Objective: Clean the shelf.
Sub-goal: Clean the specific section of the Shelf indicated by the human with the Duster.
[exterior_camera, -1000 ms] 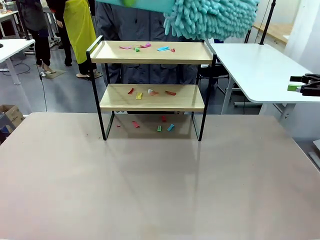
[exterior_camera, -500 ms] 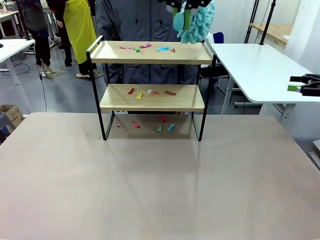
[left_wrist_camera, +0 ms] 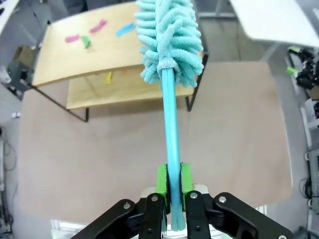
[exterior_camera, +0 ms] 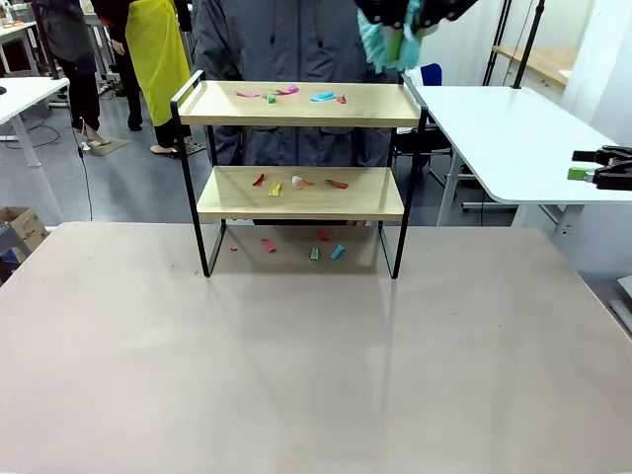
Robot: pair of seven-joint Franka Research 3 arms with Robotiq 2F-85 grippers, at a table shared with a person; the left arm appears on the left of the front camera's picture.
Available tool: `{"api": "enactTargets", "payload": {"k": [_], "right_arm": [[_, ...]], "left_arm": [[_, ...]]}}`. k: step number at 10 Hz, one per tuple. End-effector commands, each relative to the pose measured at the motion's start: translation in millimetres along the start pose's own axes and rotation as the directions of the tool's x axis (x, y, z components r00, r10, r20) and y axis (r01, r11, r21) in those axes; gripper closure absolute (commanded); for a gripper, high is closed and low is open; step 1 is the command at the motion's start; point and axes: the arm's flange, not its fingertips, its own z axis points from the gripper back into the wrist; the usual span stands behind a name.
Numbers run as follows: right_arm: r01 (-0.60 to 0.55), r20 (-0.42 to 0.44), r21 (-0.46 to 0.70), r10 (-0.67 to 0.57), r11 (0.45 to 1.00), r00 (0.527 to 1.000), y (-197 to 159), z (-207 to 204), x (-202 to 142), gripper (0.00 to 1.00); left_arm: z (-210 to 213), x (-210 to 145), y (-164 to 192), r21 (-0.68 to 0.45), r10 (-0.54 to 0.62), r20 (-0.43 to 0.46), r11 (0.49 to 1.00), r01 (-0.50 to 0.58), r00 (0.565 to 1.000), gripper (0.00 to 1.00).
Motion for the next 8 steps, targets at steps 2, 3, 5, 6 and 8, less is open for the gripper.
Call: {"api": "enactTargets", "payload": {"k": [2,3,5,6,8], "right_arm": [[-0.003,-0.003,-0.002,0.003,1.0,1.0,0,-1,2,0.0],[-0.003,-0.003,-0.002,0.003,1.0,1.0,0,-1,2,0.0],[-0.003,-0.003,-0.002,0.003,1.0,1.0,0,-1,2,0.0],[-0.003,-0.003,-0.002,0.003,1.0,1.0,0,-1,2,0.0],[-0.003,-0.003,-0.002,0.003,1.0,1.0,0,-1,2,0.0]], "left_arm": [[-16,9,-14,-0.057,0.012,0.007,0.998,-0.012,1.0,0.87],[-25,9,-15,-0.055,0.012,-0.003,0.998,-0.012,1.0,0.87],[-41,6,-15,-0.044,0.024,-0.029,0.999,-0.026,0.999,0.87],[-52,3,-14,-0.031,0.029,-0.046,0.999,-0.03,0.999,0.87],[-69,-1,-12,-0.035,0.025,-0.092,0.999,-0.028,0.995,0.87]]}}
